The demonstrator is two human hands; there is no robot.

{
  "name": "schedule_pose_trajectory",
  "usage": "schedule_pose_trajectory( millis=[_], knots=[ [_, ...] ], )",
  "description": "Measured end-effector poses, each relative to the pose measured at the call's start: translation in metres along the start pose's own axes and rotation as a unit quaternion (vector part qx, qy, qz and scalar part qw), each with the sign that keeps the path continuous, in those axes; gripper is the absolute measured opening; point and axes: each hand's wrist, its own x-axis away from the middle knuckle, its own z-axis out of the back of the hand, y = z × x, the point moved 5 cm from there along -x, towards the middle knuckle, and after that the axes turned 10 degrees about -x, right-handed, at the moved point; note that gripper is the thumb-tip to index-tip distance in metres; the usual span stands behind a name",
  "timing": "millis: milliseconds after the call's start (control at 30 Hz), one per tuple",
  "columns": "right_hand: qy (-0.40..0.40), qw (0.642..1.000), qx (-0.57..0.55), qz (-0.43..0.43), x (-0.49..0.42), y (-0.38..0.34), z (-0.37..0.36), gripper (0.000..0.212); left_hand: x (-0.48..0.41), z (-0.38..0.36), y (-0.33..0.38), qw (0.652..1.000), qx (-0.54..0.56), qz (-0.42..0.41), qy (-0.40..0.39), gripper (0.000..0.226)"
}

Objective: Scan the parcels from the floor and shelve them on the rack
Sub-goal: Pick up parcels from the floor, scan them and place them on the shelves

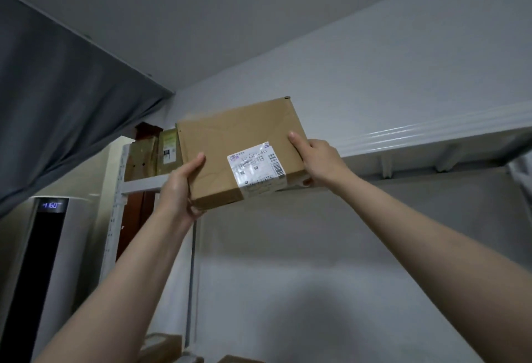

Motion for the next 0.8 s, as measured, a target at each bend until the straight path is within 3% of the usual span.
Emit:
schedule_pose_trajectory(
  millis=[167,333,467,567,800],
  knots=[
    [-0.001,0.999,-0.047,0.019,-0.051,-0.001,-0.024,0.065,-0.055,0.001,0.020,0.998,0.011,-0.058,0.020,0.044],
    [0.064,0.994,-0.083,0.045,-0.089,0.007,-0.046,0.064,-0.091,0.007,0.022,0.994,0.042,-0.072,0.075,0.025],
    [0.075,0.993,-0.034,0.085,-0.115,0.011,-0.077,0.040,-0.128,0.018,0.021,0.986,0.059,-0.090,0.124,0.026],
    [0.058,0.991,0.033,0.113,-0.129,0.015,-0.107,0.021,-0.156,0.028,0.019,0.982,0.084,-0.107,0.133,0.043],
    [0.087,0.971,0.160,0.153,-0.170,0.030,-0.177,0.023,-0.223,0.057,0.009,0.973,0.052,-0.158,0.159,0.081]
  ],
)
